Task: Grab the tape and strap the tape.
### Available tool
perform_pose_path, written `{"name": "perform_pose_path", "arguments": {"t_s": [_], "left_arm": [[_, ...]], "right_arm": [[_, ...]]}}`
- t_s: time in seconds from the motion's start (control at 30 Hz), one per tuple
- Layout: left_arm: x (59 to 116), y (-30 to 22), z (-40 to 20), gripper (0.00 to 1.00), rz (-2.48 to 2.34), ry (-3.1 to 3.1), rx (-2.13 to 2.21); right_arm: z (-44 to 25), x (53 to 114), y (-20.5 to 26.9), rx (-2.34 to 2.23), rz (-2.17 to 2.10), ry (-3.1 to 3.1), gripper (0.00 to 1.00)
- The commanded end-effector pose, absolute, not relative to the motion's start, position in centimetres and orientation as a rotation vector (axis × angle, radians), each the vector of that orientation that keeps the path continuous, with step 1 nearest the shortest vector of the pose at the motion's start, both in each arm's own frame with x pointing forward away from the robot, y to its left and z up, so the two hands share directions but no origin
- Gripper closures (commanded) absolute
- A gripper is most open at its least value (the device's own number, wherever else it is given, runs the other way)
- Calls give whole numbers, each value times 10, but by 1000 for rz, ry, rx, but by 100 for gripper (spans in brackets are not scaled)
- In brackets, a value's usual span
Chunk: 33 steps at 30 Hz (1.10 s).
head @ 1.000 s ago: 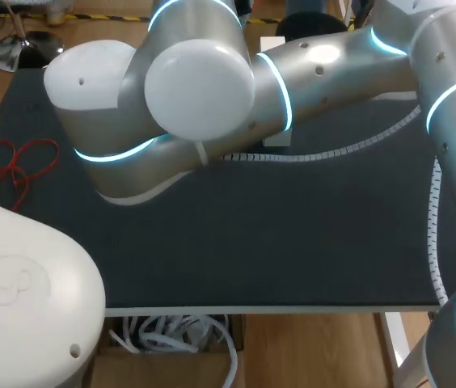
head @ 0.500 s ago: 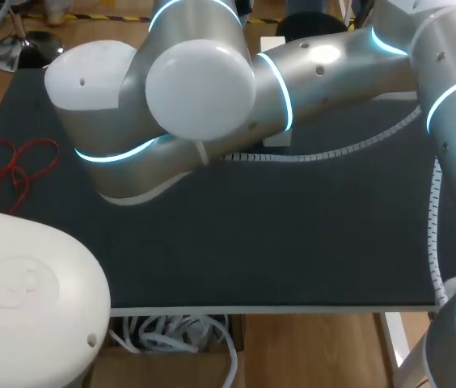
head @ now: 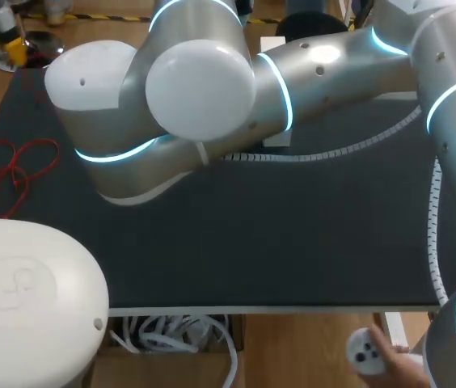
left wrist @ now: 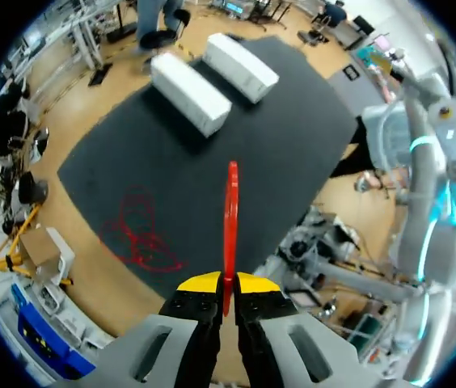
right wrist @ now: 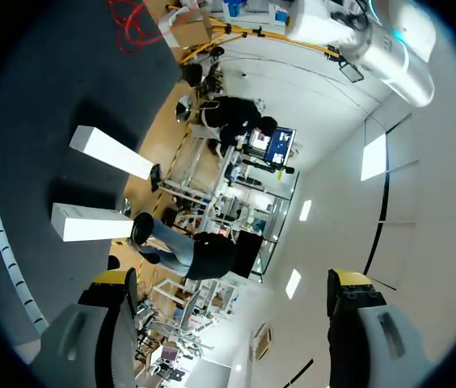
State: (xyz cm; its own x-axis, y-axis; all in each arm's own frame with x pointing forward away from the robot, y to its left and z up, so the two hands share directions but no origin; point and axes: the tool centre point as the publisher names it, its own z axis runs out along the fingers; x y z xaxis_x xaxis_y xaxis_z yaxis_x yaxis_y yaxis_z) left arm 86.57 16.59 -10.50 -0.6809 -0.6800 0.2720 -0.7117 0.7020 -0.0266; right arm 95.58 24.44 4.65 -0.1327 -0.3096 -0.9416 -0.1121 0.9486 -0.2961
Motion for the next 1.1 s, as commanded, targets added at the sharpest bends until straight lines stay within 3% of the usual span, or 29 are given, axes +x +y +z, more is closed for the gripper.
{"name": "perform_pose_path", "arguments": {"t_s": [0.03, 0.3, 0.33, 0.37, 0.43, 0.5, 0.53, 1.1], "left_arm": [[864, 198, -126, 100, 197, -2621, 1129], [858, 233, -155, 100, 202, -2579, 1192], [859, 236, -157, 96, 204, -2578, 1193], [859, 238, -157, 72, 206, -2578, 1194], [860, 241, -158, 51, 205, -2575, 1194], [860, 242, -159, 11, 219, -2566, 1196], [860, 242, -159, 0, 219, -2566, 1196], [860, 242, -159, 0, 219, -2566, 1196]], "right_arm": [[48, 956, 243, -326, -175, 1708, 0], [48, 956, 243, -326, -175, 1708, 0], [48, 956, 243, -326, -175, 1708, 0], [48, 956, 243, -326, -175, 1708, 0], [48, 956, 243, -326, -175, 1708, 0], [48, 956, 243, -326, -175, 1708, 0], [48, 956, 243, -326, -175, 1708, 0], [48, 956, 243, -326, -175, 1708, 0]]}}
